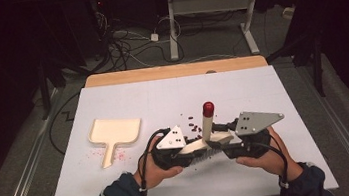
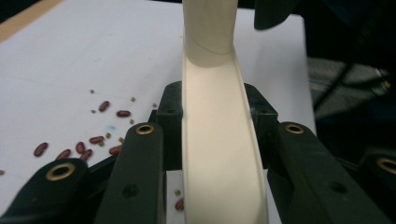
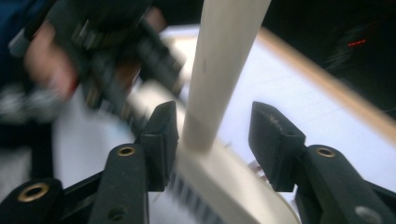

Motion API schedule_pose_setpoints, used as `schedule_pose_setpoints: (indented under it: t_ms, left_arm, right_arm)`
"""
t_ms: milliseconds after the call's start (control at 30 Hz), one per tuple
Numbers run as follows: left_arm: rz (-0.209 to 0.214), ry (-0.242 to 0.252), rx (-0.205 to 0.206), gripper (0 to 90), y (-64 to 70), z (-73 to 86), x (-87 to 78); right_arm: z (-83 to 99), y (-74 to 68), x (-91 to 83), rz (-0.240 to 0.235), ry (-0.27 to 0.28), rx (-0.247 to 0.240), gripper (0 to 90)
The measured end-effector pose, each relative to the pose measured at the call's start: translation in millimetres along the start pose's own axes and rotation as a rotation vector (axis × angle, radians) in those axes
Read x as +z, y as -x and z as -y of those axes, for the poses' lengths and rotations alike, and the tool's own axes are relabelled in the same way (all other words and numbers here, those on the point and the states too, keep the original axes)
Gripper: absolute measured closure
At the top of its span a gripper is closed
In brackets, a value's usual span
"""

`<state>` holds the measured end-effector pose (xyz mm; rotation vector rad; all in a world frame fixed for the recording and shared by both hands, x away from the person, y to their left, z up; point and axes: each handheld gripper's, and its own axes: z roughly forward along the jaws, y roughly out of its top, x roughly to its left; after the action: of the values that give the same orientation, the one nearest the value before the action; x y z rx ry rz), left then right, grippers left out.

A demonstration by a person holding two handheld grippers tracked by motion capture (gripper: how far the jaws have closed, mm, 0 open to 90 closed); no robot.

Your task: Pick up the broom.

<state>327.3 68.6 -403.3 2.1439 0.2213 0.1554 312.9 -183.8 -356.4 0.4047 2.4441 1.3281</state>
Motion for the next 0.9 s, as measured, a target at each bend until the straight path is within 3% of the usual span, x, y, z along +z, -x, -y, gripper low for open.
schedule_pose_setpoints:
  t_ms: [67, 100, 133, 167, 233, 267, 300, 333, 367, 400, 500, 567, 700, 833, 900]
  left_arm:
    - [0.033, -0.026, 0.032, 65.6, 1.2, 3.9, -3.9]
    - [0.050, -0.028, 0.041, 65.6, 2.2, 6.0, -5.1]
    - [0.059, -0.036, 0.050, 65.6, 3.2, 7.2, -5.9]
    - [0.072, -0.042, 0.058, 65.5, 4.1, 8.0, -6.4]
    - [0.099, -0.042, 0.074, 65.5, 6.1, 8.5, -7.3]
    - [0.107, -0.042, 0.079, 65.5, 6.8, 8.4, -7.6]
    - [0.118, -0.040, 0.086, 65.5, 7.3, 8.3, -8.2]
    - [0.126, -0.038, 0.090, 65.5, 7.4, 8.3, -8.9]
    - [0.131, -0.037, 0.090, 65.4, 7.2, 8.2, -9.6]
    - [0.139, -0.039, 0.092, 65.4, 6.8, 8.1, -9.9]
    - [0.147, -0.051, 0.103, 63.0, 6.9, 8.0, -9.8]
    - [0.147, -0.041, 0.099, 60.4, 6.2, 7.7, -10.3]
    - [0.068, -0.035, 0.087, 53.8, 2.4, 6.6, -15.6]
    - [-0.062, -0.032, 0.096, 42.6, -2.4, 6.1, -28.7]
    - [-0.131, -0.009, 0.082, 34.7, -5.4, 7.8, -38.1]
  right_arm:
    - [4.8, -0.8, 1.2, -0.024, -0.030, -0.038, 48.9]
    - [9.0, -0.7, 5.3, -0.084, -0.068, -0.059, 46.7]
    - [9.0, -0.7, 5.3, -0.084, -0.068, -0.059, 46.7]
    - [12.6, -2.3, 11.8, -0.133, -0.120, -0.084, 46.4]
    - [14.8, -2.7, 16.2, -0.153, -0.146, -0.096, 46.4]
    - [19.3, -3.5, 24.0, -0.177, -0.190, -0.105, 46.7]
    - [19.3, -3.5, 24.0, -0.177, -0.190, -0.105, 46.7]
    - [21.6, -3.4, 27.2, -0.207, -0.194, -0.099, 48.2]
    - [24.3, -4.1, 33.1, -0.255, -0.196, -0.083, 56.7]
    - [24.3, -4.1, 33.1, -0.255, -0.196, -0.083, 56.7]
    - [25.6, -6.4, 40.5, -0.317, -0.215, -0.092, 65.4]
    - [26.3, -8.4, 42.2, -0.316, -0.219, -0.099, 66.7]
    - [26.2, -9.4, 44.3, -0.284, -0.227, -0.080, 67.7]
    - [26.3, -7.2, 47.1, -0.213, -0.230, -0.055, 67.8]
    - [26.4, -4.1, 46.0, -0.200, -0.215, -0.018, 67.7]
